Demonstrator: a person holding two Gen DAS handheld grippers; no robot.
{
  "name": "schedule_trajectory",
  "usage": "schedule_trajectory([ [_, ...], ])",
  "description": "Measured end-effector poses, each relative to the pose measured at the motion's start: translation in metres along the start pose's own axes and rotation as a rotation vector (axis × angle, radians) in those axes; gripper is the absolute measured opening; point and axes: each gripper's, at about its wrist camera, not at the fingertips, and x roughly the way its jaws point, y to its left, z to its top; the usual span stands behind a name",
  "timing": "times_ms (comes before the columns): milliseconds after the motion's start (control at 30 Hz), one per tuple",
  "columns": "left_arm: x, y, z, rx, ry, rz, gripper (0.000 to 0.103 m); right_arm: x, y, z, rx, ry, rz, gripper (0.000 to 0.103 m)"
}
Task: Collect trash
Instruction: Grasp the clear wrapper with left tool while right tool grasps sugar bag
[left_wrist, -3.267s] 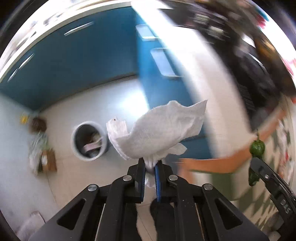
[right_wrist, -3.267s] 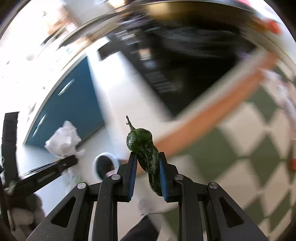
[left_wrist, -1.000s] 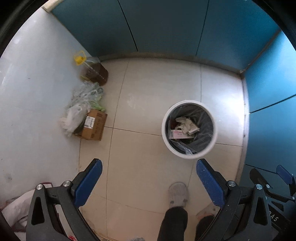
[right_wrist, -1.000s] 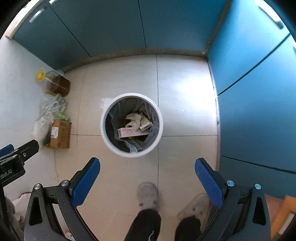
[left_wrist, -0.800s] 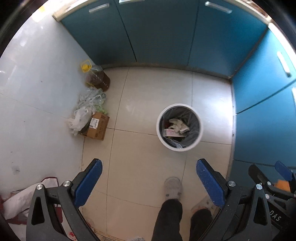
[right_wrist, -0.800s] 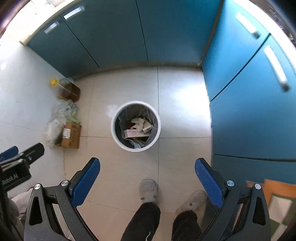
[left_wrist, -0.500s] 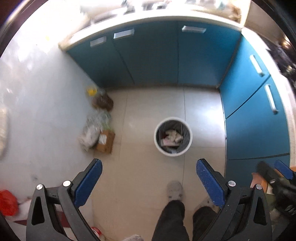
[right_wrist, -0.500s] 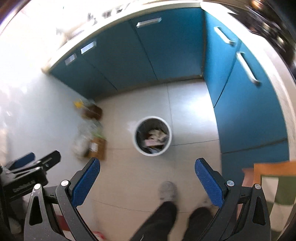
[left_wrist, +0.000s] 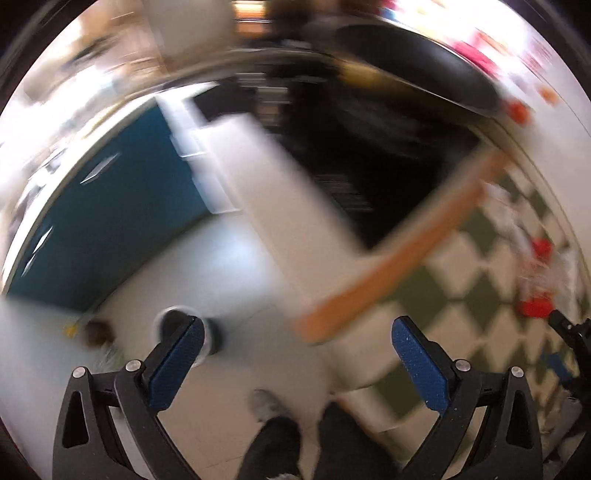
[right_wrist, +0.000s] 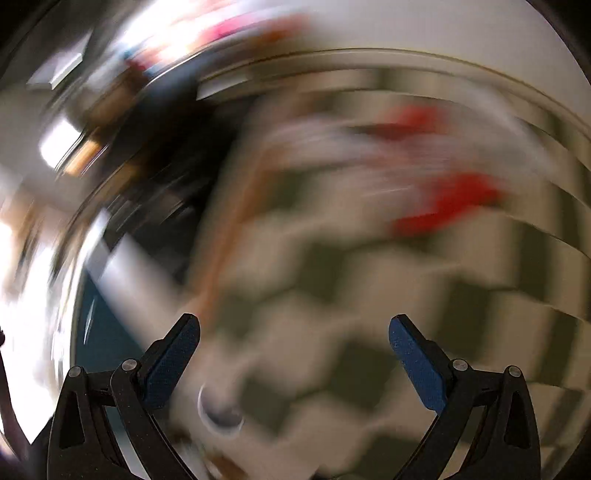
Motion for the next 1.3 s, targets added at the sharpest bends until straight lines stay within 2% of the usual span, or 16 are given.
schedule_trajectory([
  [67,0.016,-0.054,0.022,0.053,0.038,-0.057,0.103,0.007,-0.066,0.038,0.186,-0.047,-0.039,0.103],
  [200,0.064,-0.158,0.064,0.096,0.159,-0.168,0.103,0.028,-0.12,0.078,0.351,-0.084,-0.025,0.103],
  [333,0.106,-0.219,0.092,0.058,0.267,-0.237,0.103,0.045,-0.13,0.1,0.395,-0.109,-0.011,0.098],
  [500,0.144,-0.261,0.116,0.037,0.318,-0.227,0.102,0.054,-0.122,0.118,0.377,-0.136,-0.034,0.096],
  [533,0.15,-0.266,0.12,0.042,0.32,-0.219,0.098,0.056,-0.122,0.12,0.375,-0.142,-0.042,0.096],
  [600,0.156,-0.271,0.124,0.067,0.306,-0.179,0.072,0.059,-0.119,0.122,0.356,-0.159,-0.071,0.095],
  [633,0.155,-0.273,0.126,0.083,0.281,-0.157,0.059,0.06,-0.116,0.123,0.34,-0.168,-0.102,0.088],
  [667,0.152,-0.275,0.127,0.105,0.259,-0.135,0.029,0.064,-0.115,0.126,0.327,-0.176,-0.131,0.078],
  [700,0.15,-0.277,0.127,0.142,0.242,-0.111,0.015,0.066,-0.113,0.128,0.314,-0.185,-0.163,0.051],
  [733,0.151,-0.275,0.126,0.149,0.248,-0.114,0.009,0.067,-0.114,0.129,0.32,-0.186,-0.154,0.033],
  [767,0.15,-0.272,0.125,0.149,0.252,-0.118,0.007,0.063,-0.123,0.127,0.335,-0.201,-0.133,0.032],
  [800,0.147,-0.267,0.125,0.156,0.237,-0.105,0.007,0.061,-0.127,0.128,0.34,-0.207,-0.121,0.017],
  [833,0.143,-0.262,0.123,0.164,0.219,-0.102,0.006,0.06,-0.128,0.128,0.337,-0.212,-0.11,0.012],
  [967,0.115,-0.237,0.115,0.202,0.145,-0.094,0.005,0.032,-0.133,0.125,0.305,-0.263,-0.054,0.002],
  [1167,0.049,-0.164,0.09,0.2,0.001,-0.081,0.005,-0.039,-0.107,0.113,0.144,-0.36,-0.007,0.0],
  [1300,0.011,-0.076,0.061,0.139,-0.067,-0.067,0.005,-0.086,-0.065,0.087,0.001,-0.4,0.037,0.0],
])
